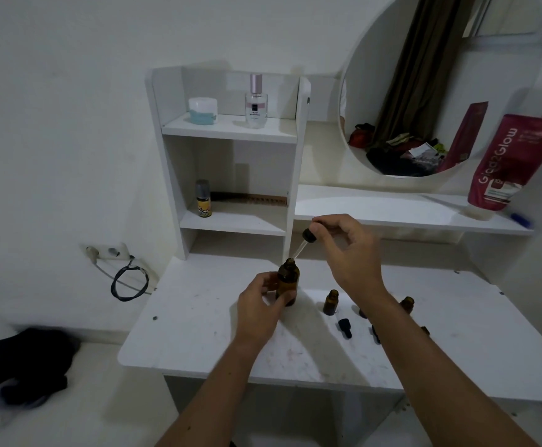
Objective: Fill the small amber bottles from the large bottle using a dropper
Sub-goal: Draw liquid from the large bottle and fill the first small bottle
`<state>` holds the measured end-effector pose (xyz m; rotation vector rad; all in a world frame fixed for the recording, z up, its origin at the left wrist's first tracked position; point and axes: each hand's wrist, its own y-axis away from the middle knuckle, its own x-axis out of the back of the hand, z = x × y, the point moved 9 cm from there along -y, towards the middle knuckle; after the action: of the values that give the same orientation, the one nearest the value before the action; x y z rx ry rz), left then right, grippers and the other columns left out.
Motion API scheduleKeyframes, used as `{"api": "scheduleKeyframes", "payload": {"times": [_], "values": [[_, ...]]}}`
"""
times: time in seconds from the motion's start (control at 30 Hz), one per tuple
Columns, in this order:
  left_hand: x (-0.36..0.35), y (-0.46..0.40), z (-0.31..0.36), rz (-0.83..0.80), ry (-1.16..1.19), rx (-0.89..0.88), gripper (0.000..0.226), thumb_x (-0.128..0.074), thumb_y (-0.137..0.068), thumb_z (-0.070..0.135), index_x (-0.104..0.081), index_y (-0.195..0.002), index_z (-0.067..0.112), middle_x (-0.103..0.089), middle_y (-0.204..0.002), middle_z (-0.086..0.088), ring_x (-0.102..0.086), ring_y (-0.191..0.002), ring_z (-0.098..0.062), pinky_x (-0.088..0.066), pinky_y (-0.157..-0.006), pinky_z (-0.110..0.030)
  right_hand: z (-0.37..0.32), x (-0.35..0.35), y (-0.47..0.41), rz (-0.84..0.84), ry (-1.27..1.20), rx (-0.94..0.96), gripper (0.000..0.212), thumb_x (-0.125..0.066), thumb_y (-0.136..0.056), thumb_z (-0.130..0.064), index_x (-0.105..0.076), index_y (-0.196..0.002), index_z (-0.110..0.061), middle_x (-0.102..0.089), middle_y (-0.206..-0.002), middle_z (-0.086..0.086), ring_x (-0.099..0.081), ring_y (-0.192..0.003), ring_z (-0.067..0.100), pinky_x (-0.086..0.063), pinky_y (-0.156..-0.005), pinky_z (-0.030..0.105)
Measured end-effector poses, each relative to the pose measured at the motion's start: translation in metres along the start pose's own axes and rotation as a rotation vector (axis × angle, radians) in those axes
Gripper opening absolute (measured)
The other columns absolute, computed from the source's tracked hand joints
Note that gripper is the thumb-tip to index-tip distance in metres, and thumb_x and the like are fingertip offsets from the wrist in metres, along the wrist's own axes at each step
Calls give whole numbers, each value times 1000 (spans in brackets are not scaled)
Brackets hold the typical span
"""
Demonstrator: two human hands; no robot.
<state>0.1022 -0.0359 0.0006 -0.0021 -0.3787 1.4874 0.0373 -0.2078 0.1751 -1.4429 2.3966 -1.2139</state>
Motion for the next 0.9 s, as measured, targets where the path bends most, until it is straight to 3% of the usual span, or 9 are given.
{"api": "scheduleKeyframes", "payload": {"times": [0.53, 0.73, 0.9], "values": [[-1, 0, -1, -3, -14, 4, 41, -84, -83, 31, -64, -118, 28, -69, -111, 19, -65, -105, -4, -55, -96, -29, 31, -34, 2, -134, 95, -127, 5, -77, -94, -17, -79, -98, -16, -75, -88, -10, -67, -84, -9, -49, -79, 4], [-2, -1, -5, 1, -45, 15, 42, -84, -83, 32, -62, -119, 31, -68, -110, 22, -65, -105, -4, -55, -97, -29, 33, -37, 4, -145, 114, -125, 3, -76, -94, -14, -78, -92, -14, -76, -86, -9, -67, -82, -7, -49, -77, 4], [-3, -1, -6, 0, -42, 17, 43, -84, -82, 31, -64, -120, 28, -68, -110, 22, -64, -105, -3, -55, -97, -30, 33, -36, 7, -160, 101, -133, 6, -76, -95, -20, -79, -100, -17, -76, -90, -10, -67, -86, -8, -50, -80, 5]]}}
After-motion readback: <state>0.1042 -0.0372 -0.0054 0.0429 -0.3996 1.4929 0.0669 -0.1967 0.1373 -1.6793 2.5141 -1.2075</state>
